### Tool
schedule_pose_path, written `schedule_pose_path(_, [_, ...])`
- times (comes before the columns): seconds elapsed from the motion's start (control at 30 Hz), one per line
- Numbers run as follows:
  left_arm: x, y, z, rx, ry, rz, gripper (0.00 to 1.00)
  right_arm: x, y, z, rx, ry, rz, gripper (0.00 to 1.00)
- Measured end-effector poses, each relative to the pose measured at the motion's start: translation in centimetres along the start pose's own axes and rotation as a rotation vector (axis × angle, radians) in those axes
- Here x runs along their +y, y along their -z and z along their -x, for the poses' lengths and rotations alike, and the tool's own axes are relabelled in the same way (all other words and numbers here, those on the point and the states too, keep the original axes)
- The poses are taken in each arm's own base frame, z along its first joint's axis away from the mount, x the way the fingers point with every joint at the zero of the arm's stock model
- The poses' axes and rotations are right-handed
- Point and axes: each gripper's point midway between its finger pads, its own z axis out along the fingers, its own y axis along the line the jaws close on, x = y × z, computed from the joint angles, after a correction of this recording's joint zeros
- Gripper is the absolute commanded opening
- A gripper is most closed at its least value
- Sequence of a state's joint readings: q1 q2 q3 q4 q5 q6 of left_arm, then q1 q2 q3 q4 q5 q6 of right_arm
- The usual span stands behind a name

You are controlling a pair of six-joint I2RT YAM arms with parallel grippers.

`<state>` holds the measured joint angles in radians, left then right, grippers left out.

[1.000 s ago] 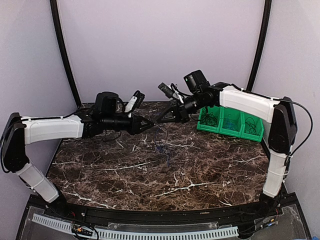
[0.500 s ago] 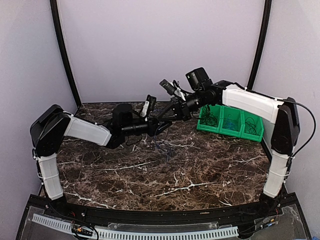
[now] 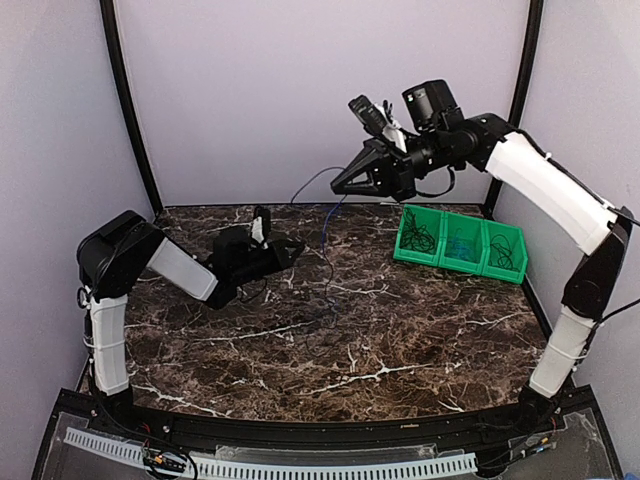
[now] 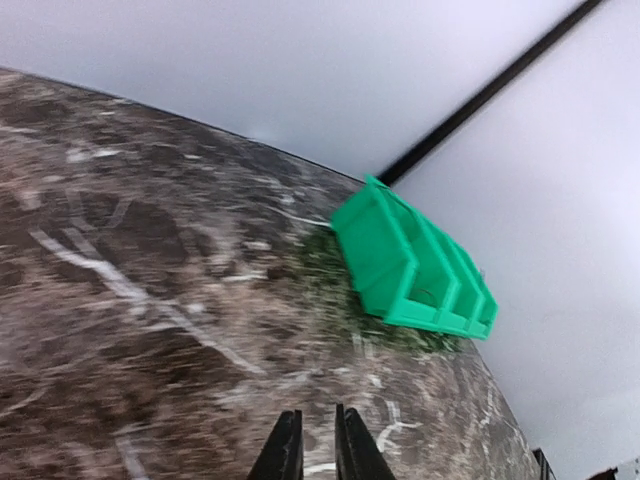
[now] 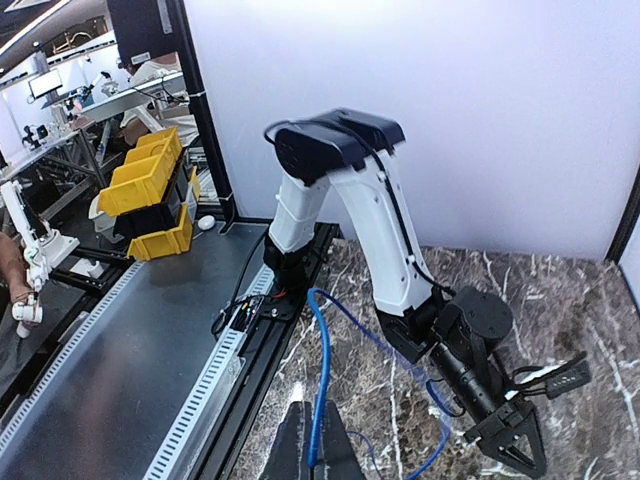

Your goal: Untangle the cables

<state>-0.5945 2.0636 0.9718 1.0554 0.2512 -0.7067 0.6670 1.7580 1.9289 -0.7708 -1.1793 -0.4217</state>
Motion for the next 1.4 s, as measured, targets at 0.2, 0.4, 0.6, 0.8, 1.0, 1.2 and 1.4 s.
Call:
schedule_pose_path(0.2, [8.9,3.7,0.7,-0.057,0.152,0.216,0.14,3.8,5.9,6.9,-0.077,0.182,-0.082,0.00])
schedule_pose_path(0.4, [9.4,4.3,0.1,-0.058,0.195,0.226,0.22,4.3,11.5,9.4,-0.117,0.238,-0.226,0.00])
schedule_pose_path(0.6, [5.5,4.3,0.8,-0.073,0.154,0.037,0.38,2.2,13.0,8.2,-0.122,0.165,-0.300,0.00])
schedule_pose_path(0.8, [-2.6,4.6,-1.8,0.009,-0.035,-0.202,0.51,-0.8,13.0,6.1,-0.103,0.077,-0.365,0.00])
schedule_pose_path(1.0, [-14.3,5.9,-5.0,0.045,-0.260,-0.475,0.61,-1.9,13.3,5.9,-0.103,0.072,-0.411,0.00])
schedule_pose_path(1.2, [-19.1,4.6,-5.6,0.006,-0.329,-0.553,0.66,-2.5,13.3,5.6,-0.104,0.055,-0.422,0.00])
schedule_pose_path(1.4, [-22.9,1.0,-5.6,-0.034,-0.356,-0.607,0.66,-3.0,13.2,5.3,-0.106,0.043,-0.425,0.00])
